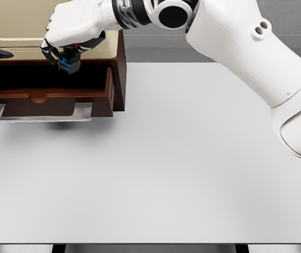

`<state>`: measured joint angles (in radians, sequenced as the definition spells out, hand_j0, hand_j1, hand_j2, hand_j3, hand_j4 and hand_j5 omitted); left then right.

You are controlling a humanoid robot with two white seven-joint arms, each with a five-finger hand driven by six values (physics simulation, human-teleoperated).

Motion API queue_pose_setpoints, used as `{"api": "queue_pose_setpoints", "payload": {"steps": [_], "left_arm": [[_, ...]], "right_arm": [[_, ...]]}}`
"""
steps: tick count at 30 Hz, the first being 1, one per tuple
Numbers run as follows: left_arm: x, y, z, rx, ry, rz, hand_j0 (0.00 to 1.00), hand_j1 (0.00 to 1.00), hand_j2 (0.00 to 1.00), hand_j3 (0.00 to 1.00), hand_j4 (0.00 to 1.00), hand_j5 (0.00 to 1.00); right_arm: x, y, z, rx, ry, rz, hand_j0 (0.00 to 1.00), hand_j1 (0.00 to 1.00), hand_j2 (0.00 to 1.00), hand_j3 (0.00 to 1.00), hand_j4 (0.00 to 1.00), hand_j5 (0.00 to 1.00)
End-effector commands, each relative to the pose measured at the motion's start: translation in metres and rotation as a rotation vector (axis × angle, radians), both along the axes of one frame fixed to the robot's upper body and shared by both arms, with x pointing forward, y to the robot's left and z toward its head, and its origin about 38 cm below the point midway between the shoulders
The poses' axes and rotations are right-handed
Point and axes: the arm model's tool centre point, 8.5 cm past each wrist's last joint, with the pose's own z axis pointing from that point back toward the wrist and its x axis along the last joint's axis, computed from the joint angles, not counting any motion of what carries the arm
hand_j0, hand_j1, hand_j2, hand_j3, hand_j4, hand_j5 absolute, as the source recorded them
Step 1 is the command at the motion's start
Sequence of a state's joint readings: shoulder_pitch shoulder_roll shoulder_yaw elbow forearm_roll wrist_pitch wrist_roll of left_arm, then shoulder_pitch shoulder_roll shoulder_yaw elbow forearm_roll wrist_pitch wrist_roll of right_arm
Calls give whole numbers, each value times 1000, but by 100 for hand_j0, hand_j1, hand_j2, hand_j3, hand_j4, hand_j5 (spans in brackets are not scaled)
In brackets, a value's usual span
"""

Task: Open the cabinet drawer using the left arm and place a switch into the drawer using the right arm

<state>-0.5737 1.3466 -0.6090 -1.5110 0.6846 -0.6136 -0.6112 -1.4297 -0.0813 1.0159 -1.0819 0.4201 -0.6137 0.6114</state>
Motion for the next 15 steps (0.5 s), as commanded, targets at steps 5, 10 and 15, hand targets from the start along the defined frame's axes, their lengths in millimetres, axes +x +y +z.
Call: {"api": "queue_pose_setpoints", "payload": {"steps": [5, 10, 15], "left_arm": [[1, 4, -2, -5, 6, 14, 97, 97, 97, 97, 97, 97], [1, 3, -2, -5, 6, 13, 97, 97, 97, 97, 97, 97], [1, 4, -2, -3, 8, 14, 97, 97, 97, 97, 97, 97]], "right_arm": [[1, 0, -1, -2, -3, -5, 74, 74, 74, 74, 74, 74], [-2, 4, -1, -7, -8, 4, 75, 75, 75, 75, 75, 75], [-4, 8, -3, -12, -8, 12, 78, 78, 78, 78, 78, 78]]}}
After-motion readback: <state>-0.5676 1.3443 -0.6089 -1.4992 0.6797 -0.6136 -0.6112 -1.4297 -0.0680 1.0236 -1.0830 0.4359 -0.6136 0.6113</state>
